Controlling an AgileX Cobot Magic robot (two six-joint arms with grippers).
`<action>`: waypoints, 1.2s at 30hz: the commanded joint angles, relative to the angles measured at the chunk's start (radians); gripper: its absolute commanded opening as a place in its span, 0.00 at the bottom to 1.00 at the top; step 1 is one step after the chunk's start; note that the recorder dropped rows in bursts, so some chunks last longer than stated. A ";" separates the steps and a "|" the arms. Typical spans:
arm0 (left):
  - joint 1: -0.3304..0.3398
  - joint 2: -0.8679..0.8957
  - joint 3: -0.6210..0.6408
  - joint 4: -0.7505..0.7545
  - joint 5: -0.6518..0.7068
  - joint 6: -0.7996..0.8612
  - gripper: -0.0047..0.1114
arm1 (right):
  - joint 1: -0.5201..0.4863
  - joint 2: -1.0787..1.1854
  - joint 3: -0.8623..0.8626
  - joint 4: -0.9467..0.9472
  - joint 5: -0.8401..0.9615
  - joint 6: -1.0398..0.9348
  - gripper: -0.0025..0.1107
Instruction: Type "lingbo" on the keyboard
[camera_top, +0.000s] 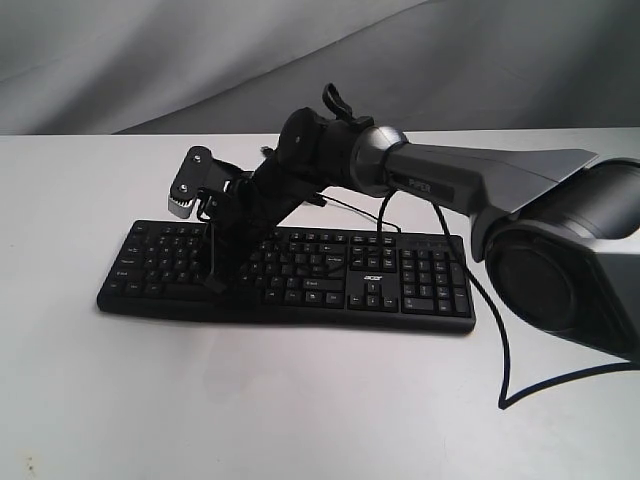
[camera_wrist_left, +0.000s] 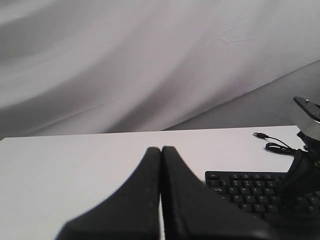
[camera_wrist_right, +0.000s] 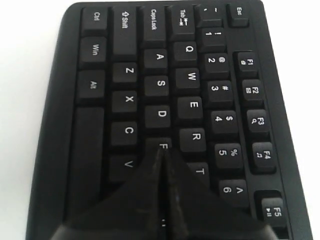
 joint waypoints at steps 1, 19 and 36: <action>-0.007 -0.005 0.005 0.000 -0.007 -0.002 0.04 | 0.002 -0.001 -0.007 -0.004 0.011 -0.002 0.02; -0.007 -0.005 0.005 0.000 -0.007 -0.002 0.04 | 0.012 -0.034 -0.005 -0.044 0.076 0.014 0.02; -0.007 -0.005 0.005 0.000 -0.007 -0.002 0.04 | 0.021 -0.034 0.000 -0.089 0.088 0.051 0.02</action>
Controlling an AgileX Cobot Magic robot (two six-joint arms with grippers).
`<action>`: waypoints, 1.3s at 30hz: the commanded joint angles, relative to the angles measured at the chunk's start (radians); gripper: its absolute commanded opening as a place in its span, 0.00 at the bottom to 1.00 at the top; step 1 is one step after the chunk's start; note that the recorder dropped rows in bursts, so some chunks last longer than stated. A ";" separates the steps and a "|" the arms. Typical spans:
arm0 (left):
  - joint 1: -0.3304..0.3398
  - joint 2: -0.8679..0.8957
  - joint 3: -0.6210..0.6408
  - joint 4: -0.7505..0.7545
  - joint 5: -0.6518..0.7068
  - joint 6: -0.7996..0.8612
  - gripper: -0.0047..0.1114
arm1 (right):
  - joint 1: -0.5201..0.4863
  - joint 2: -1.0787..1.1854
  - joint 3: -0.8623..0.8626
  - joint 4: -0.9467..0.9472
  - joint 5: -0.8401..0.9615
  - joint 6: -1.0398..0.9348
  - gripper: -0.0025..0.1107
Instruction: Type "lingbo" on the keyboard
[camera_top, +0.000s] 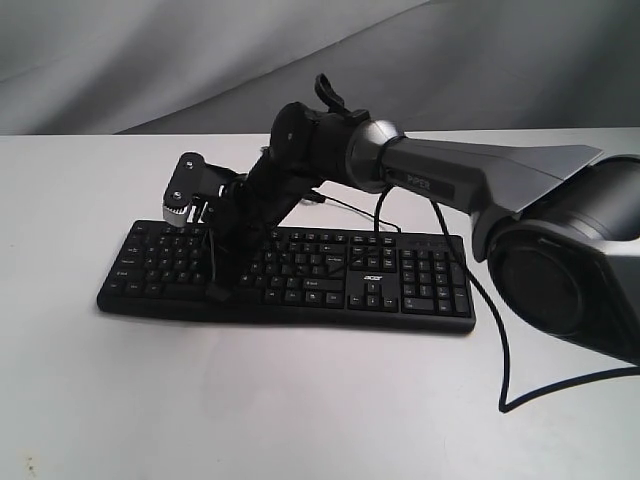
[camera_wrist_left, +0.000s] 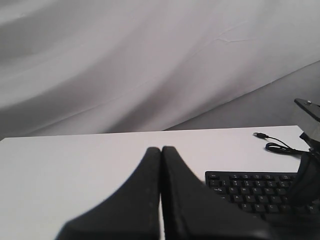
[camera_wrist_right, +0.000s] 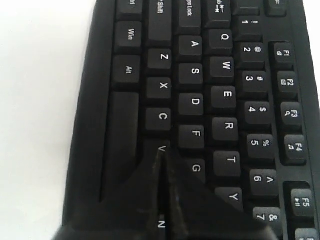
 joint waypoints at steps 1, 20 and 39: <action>-0.007 -0.005 0.005 0.000 -0.007 -0.002 0.04 | 0.000 -0.012 0.000 -0.010 0.011 0.006 0.02; -0.007 -0.005 0.005 0.000 -0.007 -0.002 0.04 | -0.011 0.024 0.000 -0.013 0.028 0.009 0.02; -0.007 -0.005 0.005 0.000 -0.007 -0.002 0.04 | -0.098 -0.066 0.003 -0.006 0.069 0.025 0.02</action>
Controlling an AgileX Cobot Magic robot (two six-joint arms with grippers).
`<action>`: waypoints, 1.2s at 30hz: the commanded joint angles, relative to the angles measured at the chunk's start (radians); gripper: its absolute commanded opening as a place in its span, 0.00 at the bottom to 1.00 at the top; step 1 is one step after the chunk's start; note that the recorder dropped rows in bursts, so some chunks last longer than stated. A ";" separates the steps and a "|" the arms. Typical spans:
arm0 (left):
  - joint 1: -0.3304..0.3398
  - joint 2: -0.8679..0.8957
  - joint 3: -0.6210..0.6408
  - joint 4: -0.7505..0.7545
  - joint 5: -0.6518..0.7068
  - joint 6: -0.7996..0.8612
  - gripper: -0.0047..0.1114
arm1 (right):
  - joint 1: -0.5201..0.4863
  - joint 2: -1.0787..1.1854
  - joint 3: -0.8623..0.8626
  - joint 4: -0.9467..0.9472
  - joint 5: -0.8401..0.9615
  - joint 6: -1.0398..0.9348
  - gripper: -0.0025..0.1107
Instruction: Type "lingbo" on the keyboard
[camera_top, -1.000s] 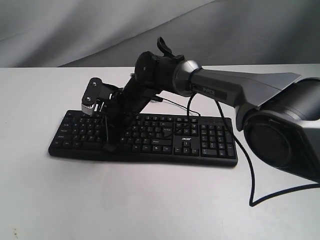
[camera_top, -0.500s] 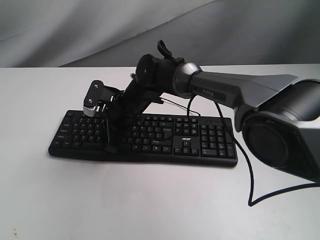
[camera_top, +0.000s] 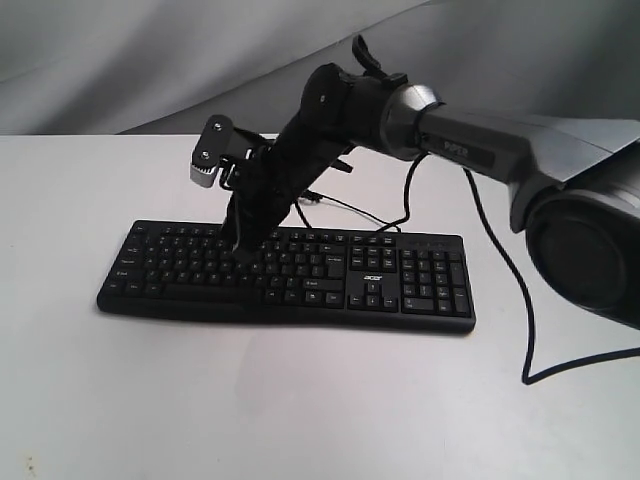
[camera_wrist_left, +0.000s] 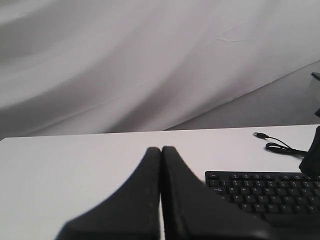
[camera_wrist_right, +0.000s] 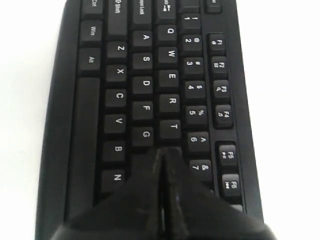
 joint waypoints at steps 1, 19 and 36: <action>-0.007 -0.005 0.005 0.000 -0.007 -0.002 0.04 | -0.033 -0.015 0.012 0.006 0.033 0.017 0.02; -0.007 -0.005 0.005 0.000 -0.007 -0.002 0.04 | -0.076 -0.013 0.092 0.022 -0.001 -0.003 0.02; -0.007 -0.005 0.005 0.000 -0.007 -0.002 0.04 | -0.078 -0.011 0.127 0.074 -0.037 -0.144 0.02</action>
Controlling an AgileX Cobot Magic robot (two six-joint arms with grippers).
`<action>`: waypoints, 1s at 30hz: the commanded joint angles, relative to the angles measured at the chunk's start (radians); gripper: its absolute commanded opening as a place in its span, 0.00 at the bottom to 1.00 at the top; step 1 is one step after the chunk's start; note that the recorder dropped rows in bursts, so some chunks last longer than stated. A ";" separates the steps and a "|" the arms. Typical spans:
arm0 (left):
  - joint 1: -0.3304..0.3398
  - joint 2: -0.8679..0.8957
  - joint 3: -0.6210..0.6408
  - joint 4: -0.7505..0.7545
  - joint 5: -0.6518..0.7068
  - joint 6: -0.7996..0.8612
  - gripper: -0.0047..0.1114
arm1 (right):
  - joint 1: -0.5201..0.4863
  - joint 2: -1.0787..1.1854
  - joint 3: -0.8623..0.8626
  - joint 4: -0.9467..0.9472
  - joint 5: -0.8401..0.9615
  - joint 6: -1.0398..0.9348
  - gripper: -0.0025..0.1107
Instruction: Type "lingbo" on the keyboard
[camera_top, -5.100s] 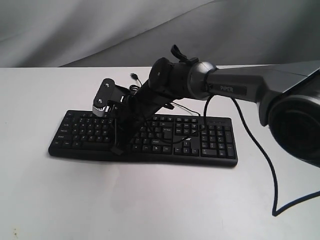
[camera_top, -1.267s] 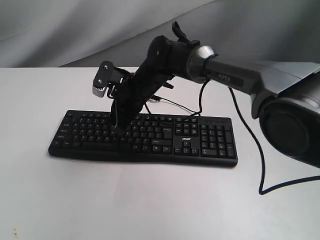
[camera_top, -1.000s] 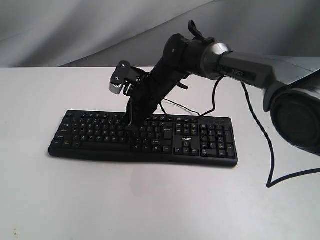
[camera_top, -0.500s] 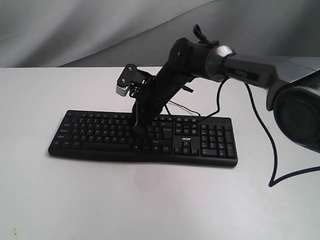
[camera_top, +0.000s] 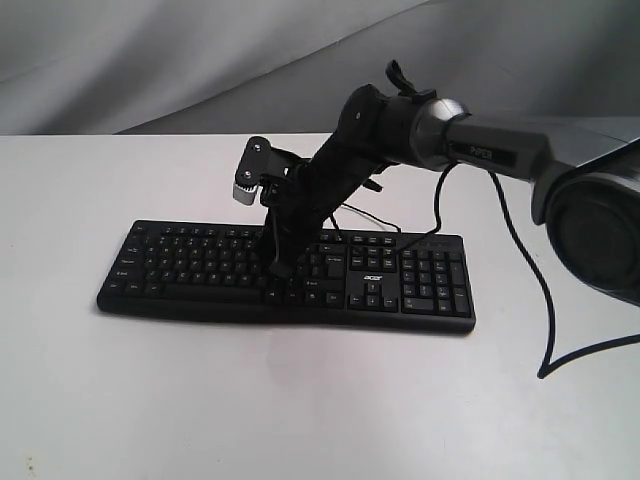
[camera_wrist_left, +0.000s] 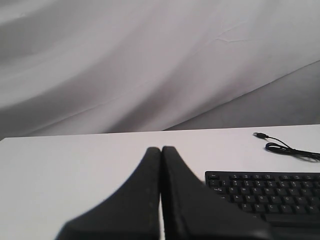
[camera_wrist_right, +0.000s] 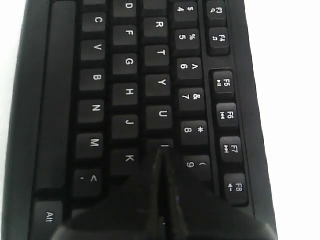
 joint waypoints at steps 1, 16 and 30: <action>-0.007 -0.005 0.005 0.000 -0.007 -0.002 0.04 | -0.006 -0.007 0.006 0.015 -0.006 -0.012 0.02; -0.007 -0.005 0.005 0.000 -0.007 -0.002 0.04 | -0.008 -0.027 0.006 0.014 0.019 -0.003 0.02; -0.007 -0.005 0.005 0.000 -0.007 -0.002 0.04 | -0.009 -0.310 0.006 -0.193 0.089 0.250 0.02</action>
